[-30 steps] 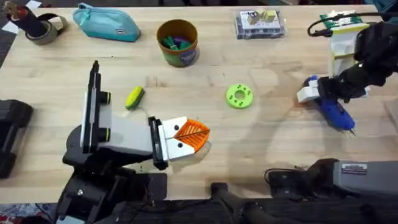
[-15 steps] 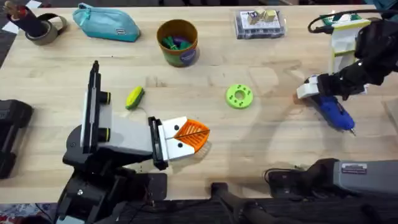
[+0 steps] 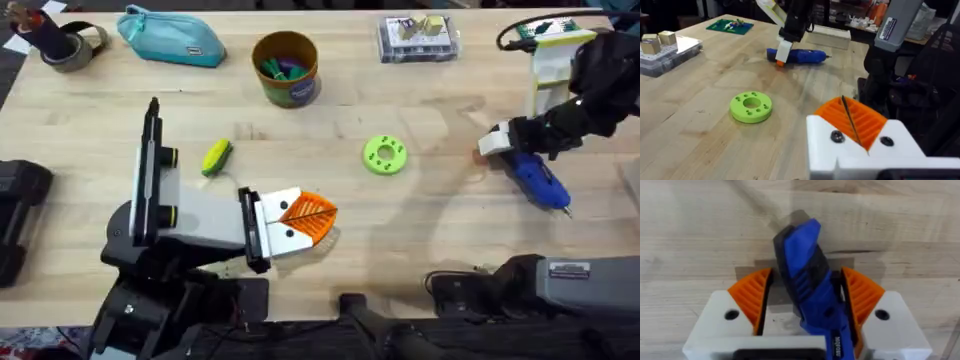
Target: Pick up the gripper from the table and insert it into the empty holder that is missing its gripper. Then pick up a screw, insert it into the mounting hole, and use the screwdriver to tighten it. Finally, clean up the table by picking up the vegetable and placing it into the bucket.
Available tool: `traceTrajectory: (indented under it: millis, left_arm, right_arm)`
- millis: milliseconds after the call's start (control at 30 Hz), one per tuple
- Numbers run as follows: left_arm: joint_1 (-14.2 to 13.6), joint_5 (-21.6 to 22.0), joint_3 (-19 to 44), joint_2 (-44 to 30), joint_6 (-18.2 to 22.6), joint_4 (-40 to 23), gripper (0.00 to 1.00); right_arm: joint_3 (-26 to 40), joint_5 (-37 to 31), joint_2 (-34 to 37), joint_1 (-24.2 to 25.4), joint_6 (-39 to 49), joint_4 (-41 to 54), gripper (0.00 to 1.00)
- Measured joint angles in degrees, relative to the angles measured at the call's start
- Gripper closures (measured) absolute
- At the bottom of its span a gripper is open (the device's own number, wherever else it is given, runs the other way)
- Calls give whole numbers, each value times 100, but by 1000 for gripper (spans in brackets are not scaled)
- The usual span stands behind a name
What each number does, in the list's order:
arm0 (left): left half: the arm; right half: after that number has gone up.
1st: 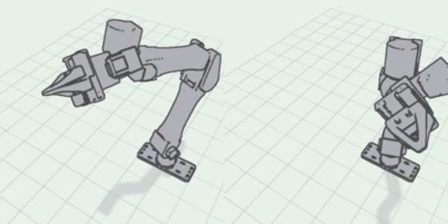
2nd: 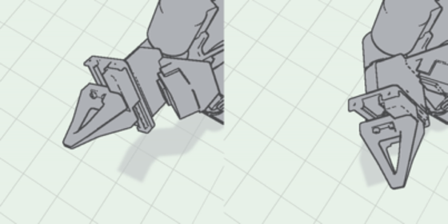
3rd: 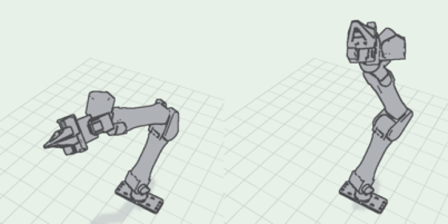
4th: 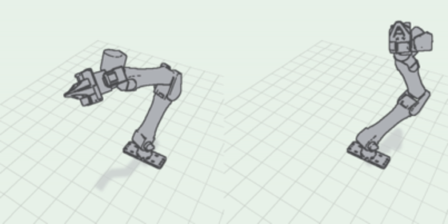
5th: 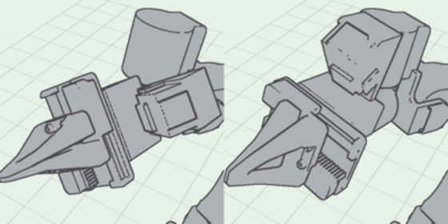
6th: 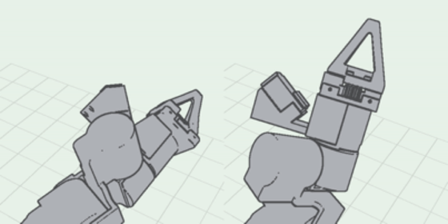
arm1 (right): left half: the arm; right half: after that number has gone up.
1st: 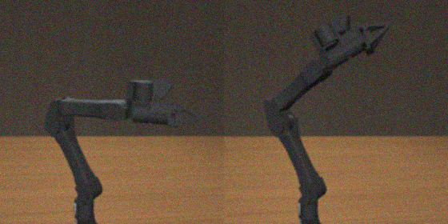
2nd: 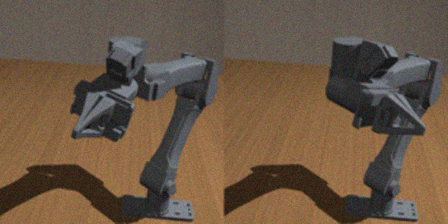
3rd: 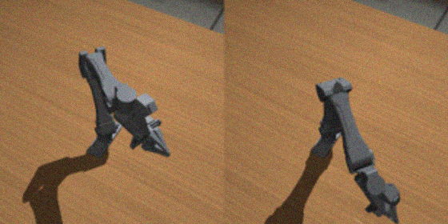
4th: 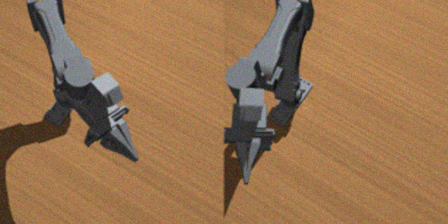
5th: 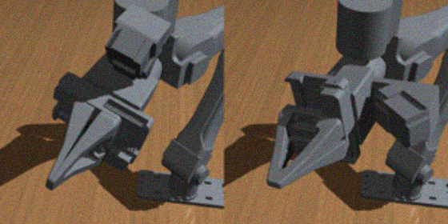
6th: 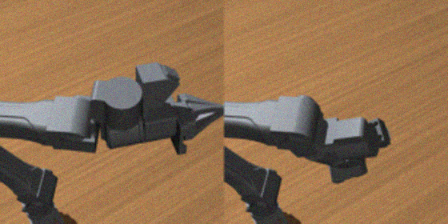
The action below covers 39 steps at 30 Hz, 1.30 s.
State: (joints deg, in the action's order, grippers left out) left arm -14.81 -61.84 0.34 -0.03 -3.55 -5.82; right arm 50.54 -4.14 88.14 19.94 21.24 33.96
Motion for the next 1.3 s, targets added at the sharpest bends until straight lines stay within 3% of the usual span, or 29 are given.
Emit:
traceTrajectory:
  millis: [233,267,367,400,433,1033,1300]
  left_arm:
    - [0,0,0,0,0,-2,983]
    - [0,0,0,0,2,0,983]
    - [0,0,0,0,0,0,983]
    - [0,0,0,0,0,0,983]
    - [0,0,0,0,2,0,983]
    - [0,0,0,0,0,0,983]
    - [0,17,0,0,0,0,983]
  right_arm:
    - [0,36,0,0,9,-4,389]
    - [0,32,0,0,37,-7,475]
    - [0,36,13,0,25,28,862]
    - [0,29,29,0,23,49,955]
    - [0,19,37,0,19,47,977]
    - [31,27,37,0,-5,10,975]
    - [1115,85,-498,-14,-244,476,975]
